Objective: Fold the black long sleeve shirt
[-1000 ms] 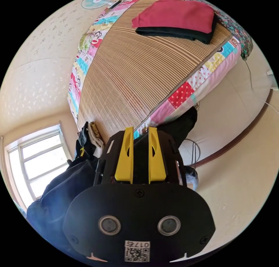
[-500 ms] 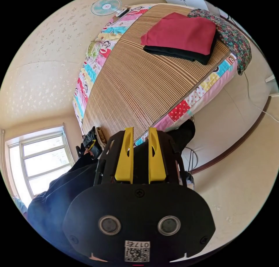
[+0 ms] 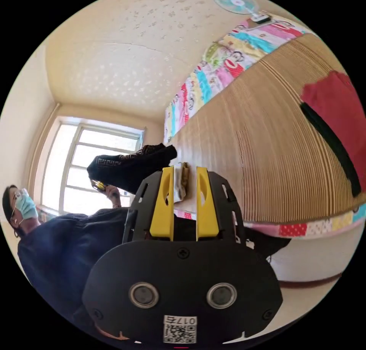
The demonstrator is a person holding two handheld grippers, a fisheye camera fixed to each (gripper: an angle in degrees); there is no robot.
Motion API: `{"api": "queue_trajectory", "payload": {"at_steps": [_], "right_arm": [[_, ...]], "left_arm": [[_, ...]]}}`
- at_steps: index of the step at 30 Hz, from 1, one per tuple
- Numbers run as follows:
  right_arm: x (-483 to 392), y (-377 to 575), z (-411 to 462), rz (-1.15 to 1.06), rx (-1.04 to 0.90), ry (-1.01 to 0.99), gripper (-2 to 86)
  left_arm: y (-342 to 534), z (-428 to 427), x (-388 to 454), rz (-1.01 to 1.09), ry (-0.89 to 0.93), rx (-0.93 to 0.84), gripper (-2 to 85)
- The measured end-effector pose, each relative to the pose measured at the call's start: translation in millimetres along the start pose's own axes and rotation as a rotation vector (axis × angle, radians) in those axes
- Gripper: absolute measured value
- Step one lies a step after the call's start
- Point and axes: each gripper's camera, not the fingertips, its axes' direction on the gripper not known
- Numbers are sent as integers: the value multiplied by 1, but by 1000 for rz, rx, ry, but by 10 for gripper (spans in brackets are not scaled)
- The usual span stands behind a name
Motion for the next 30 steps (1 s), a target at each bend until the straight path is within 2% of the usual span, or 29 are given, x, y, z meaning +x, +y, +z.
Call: {"api": "queue_trajectory", "payload": {"at_steps": [3, 6, 9, 11, 13, 14, 17, 21, 24, 26, 30], "right_arm": [[-55, -38, 22, -265, -49, -190, 109], [-121, -60, 34, -572, -108, -420, 133], [-180, -64, 51, -837, -303, -658, 149], [-211, -53, 76, -958, -576, -849, 129], [-225, -39, 99, -987, -781, -834, 86], [-227, -31, 106, -1001, -811, -762, 59], [-217, -36, 96, -969, -668, -679, 28], [-198, -62, 62, -866, -464, -727, 15], [-188, -81, 36, -804, -352, -875, 10], [-178, -94, 20, -728, -241, -1046, 9], [-146, -119, 10, -454, -3, -1339, 8]], "left_arm": [[-8, 28, 26, 126, 151, 75, -8], [1, 55, 30, 105, 254, 161, -8], [20, 81, 21, 20, 292, 212, -9], [31, 92, 16, -30, 278, 223, -9], [40, 97, 14, -72, 234, 224, -9], [45, 98, 13, -100, 194, 215, -10], [56, 93, 14, -184, 17, 199, -10], [75, 80, 16, -317, -290, 174, -7], [78, 98, 22, -340, -487, 0, 6], [79, 111, 26, -350, -594, -64, 29], [84, 152, 24, -357, -643, -201, 62]]}}
